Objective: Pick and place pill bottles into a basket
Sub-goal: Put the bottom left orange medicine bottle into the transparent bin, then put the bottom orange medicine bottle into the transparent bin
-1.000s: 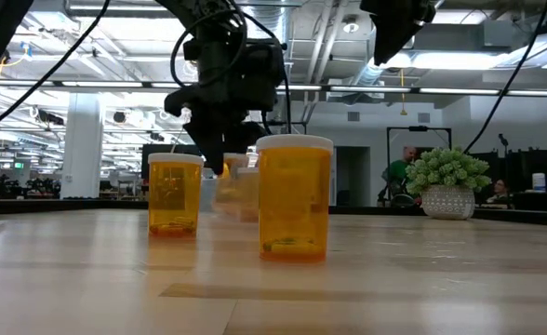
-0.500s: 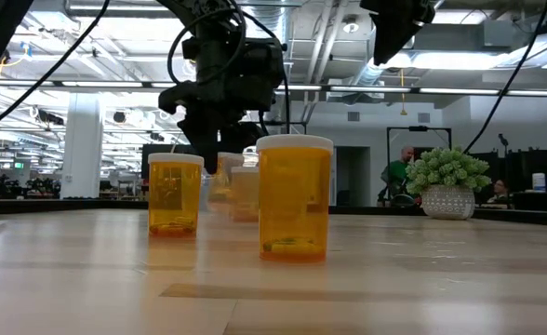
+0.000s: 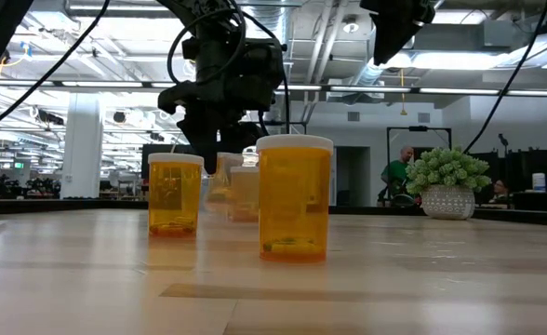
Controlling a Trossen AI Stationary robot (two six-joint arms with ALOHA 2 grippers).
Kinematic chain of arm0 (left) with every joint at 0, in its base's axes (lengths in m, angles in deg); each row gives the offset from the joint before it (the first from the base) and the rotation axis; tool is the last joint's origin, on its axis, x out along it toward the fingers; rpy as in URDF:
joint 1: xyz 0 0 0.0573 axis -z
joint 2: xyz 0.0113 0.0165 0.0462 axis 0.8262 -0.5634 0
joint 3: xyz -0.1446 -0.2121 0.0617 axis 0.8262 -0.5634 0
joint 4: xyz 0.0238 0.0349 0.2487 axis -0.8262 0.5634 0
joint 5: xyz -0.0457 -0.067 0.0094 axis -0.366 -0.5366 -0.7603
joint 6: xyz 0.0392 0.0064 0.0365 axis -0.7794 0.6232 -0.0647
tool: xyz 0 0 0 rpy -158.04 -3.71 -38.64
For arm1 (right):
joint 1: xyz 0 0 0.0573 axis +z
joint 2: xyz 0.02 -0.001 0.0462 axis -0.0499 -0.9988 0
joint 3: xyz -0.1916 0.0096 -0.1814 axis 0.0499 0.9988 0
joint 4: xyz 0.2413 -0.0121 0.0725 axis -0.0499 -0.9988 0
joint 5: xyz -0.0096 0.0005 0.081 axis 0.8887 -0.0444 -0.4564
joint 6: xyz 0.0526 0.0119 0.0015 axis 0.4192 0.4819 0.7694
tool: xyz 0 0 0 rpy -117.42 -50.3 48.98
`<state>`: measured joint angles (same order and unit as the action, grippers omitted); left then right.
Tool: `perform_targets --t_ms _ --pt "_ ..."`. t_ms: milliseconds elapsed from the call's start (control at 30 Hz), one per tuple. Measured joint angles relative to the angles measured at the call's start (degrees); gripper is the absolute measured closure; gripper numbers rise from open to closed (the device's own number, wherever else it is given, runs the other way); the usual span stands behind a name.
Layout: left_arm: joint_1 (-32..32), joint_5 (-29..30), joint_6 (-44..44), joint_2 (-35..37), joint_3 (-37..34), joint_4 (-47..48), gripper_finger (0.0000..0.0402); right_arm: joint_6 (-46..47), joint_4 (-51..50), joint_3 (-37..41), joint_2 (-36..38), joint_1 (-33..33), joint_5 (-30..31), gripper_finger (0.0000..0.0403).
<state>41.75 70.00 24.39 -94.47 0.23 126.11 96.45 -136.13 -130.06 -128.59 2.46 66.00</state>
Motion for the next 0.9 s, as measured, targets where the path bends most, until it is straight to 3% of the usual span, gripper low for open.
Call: perform_targets --t_ms 433,900 --pt "0.0 1.7 -0.5 0.0 0.0 0.0 0.0138 0.0 0.0 0.0 0.0 0.0 0.0 0.0248" --pt "-0.2 3.9 -1.4 0.1 3.7 9.1 0.0136 -0.2 0.0 0.0 0.0 0.0 0.1 0.0248"
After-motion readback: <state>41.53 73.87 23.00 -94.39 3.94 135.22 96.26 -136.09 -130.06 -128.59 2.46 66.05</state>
